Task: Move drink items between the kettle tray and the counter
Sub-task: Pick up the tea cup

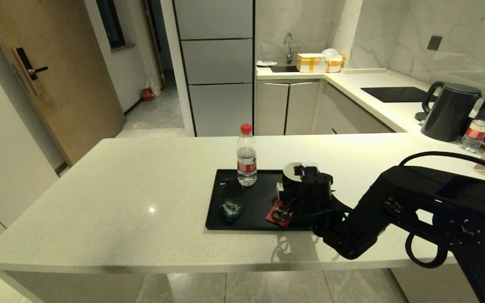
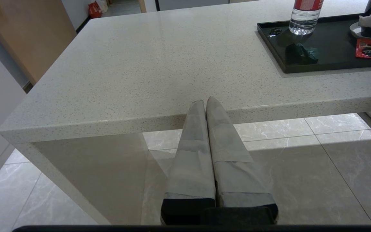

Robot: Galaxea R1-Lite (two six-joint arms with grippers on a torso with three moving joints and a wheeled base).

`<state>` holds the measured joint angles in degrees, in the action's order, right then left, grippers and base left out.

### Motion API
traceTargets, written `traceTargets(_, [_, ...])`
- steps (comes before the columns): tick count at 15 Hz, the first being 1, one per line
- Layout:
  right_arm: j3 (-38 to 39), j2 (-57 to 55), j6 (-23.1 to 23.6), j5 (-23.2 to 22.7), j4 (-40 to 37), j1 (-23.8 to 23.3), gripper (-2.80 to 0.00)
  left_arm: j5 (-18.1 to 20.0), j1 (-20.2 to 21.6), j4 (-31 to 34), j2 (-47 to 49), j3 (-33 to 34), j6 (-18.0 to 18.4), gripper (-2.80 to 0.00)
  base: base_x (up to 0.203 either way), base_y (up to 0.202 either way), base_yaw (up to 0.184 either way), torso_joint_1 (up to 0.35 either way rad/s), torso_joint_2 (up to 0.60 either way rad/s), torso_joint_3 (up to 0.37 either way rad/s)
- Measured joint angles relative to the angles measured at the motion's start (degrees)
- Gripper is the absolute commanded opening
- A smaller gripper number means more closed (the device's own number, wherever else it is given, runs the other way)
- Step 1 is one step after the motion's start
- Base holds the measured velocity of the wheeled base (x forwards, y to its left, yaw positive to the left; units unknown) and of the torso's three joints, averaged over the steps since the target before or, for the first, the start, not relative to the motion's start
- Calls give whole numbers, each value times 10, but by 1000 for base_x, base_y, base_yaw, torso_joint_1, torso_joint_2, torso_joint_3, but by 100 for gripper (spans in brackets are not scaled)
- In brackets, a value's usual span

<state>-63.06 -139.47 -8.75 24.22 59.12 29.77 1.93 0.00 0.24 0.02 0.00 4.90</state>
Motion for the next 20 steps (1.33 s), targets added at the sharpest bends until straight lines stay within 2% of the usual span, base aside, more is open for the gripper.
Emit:
traceTargets(11, [-3,0,6,22,1,0,0,0,0,0,0,0,0,-280,0,0,0,0,0,0])
traceTargets(12, [-4,-1,7,23,0,0,-189,0,0,0,0,0,0,-280,0,0,0,0,0,0])
traceTargets(13, [-4,-1,7,22,0,0,-280,0,0,0,0,0,0,-280,0,0,0,0,0,0])
traceTargets(20, [0,5,7,22,-1,0,-280,0,0,0,0,0,0,-280,0,0,0,0,0,0])
